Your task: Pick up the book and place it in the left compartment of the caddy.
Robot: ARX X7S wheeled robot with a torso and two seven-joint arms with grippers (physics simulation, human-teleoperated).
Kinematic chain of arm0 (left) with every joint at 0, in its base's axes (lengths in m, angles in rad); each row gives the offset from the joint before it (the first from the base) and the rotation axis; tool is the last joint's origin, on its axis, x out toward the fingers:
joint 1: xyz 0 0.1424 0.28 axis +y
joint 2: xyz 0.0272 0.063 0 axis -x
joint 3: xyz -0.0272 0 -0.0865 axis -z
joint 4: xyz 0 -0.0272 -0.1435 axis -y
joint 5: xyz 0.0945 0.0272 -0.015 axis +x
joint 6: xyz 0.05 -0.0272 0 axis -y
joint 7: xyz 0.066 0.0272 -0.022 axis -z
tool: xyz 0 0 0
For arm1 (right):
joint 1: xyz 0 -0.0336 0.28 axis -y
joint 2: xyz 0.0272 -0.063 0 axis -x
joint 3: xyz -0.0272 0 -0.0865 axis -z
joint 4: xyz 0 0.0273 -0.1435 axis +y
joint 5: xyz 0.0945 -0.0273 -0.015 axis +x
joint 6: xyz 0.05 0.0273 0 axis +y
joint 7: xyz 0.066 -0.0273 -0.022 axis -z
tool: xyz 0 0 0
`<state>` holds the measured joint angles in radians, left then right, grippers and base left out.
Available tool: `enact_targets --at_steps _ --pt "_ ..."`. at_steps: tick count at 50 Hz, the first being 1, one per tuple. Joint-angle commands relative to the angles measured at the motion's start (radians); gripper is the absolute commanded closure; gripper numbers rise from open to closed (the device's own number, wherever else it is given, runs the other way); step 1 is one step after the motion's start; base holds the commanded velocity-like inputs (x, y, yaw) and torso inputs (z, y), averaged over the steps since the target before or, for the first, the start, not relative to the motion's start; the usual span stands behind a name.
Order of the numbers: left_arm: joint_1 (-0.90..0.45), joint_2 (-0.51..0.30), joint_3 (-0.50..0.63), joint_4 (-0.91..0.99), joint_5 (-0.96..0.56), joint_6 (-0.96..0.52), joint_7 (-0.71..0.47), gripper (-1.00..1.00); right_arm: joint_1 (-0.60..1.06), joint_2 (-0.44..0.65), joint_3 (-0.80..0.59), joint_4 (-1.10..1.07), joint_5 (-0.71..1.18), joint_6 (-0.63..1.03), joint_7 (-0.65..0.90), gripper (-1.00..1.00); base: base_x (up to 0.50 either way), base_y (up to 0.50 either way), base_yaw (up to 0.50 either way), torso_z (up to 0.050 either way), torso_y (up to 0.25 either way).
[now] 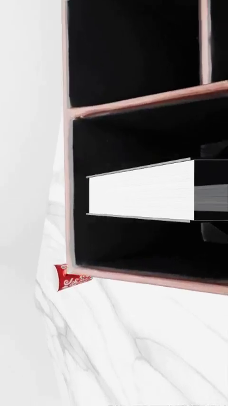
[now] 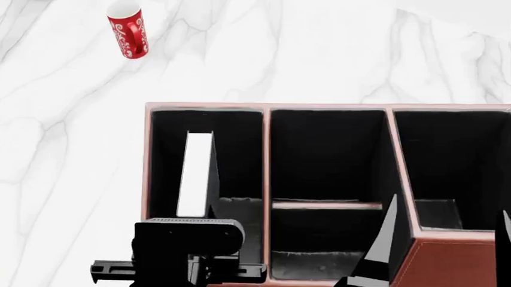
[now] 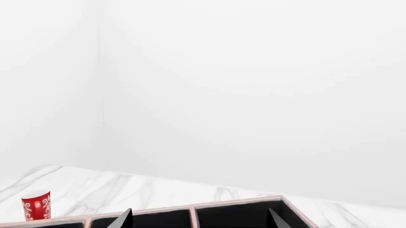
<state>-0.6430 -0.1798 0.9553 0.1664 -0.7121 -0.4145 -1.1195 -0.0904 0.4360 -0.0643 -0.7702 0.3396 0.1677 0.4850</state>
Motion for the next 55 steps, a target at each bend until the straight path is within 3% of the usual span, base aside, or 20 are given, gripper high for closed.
enact_targets --at_steps 1,35,36,55 --pt "-0.005 0.008 0.003 -0.067 0.050 0.060 0.024 1.00 0.001 0.002 -0.004 0.003 0.001 -0.002 0.002 -1.00 0.00 0.00 0.00 0.000 0.000" --pt "-0.002 0.018 0.001 -0.132 0.030 0.098 0.074 1.00 0.002 0.009 -0.009 0.006 0.005 -0.009 0.006 -1.00 0.00 0.00 0.00 0.000 0.001" --pt "-0.001 0.017 -0.004 -0.129 0.023 0.094 0.072 -1.00 0.002 0.009 -0.010 0.007 0.005 -0.010 0.005 -1.00 0.00 0.00 0.00 0.000 0.000" --pt "-0.001 0.013 -0.007 -0.128 0.007 0.095 0.077 -1.00 0.007 0.012 -0.018 0.010 0.005 -0.009 0.008 -1.00 0.00 0.00 0.00 0.000 0.000"
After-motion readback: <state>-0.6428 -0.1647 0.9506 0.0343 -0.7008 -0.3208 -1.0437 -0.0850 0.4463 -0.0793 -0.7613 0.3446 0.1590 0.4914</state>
